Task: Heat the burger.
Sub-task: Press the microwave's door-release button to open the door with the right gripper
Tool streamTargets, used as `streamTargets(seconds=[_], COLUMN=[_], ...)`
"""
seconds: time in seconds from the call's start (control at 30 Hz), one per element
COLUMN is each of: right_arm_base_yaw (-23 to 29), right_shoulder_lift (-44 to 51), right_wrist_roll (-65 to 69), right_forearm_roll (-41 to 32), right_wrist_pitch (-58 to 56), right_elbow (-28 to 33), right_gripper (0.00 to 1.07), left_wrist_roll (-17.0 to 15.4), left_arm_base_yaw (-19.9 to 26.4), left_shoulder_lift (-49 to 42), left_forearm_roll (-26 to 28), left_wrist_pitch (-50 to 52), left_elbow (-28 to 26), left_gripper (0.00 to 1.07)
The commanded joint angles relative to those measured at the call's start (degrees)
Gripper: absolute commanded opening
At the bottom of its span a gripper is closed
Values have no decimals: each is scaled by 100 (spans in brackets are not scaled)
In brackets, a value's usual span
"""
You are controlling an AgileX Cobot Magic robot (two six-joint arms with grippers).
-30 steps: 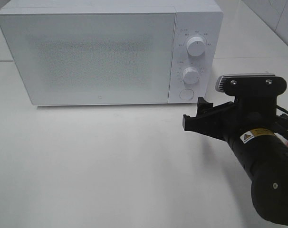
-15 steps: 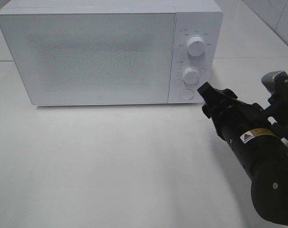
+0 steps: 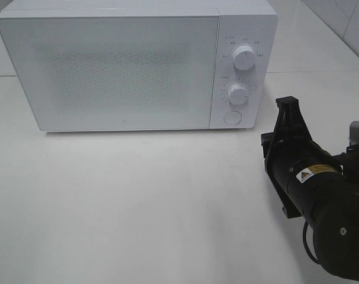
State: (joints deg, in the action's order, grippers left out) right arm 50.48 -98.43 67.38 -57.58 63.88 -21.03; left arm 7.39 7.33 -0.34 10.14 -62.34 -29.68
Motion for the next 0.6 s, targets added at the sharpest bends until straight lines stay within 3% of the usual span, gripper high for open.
streamTargets(seconds=[0.03, 0.33, 0.6], right_arm_base_yaw=[34, -69, -590], right_shoulder_lift=[6, -103, -453], right_wrist_roll=[275, 292, 556], right_forearm_roll=[57, 189, 877], right_wrist_pitch=[-189, -241, -510], right_elbow=[6, 6, -435], right_gripper=[0, 0, 0], left_wrist_roll=[-29, -29, -29], left_arm_base_yaw=[-11, -11, -11], left_shoulder_lift=[-126, -126, -126], left_forearm_roll=[6, 6, 6], left_wrist_pitch=[80, 80, 80], left_elbow=[6, 6, 6], left_gripper=[100, 100, 100])
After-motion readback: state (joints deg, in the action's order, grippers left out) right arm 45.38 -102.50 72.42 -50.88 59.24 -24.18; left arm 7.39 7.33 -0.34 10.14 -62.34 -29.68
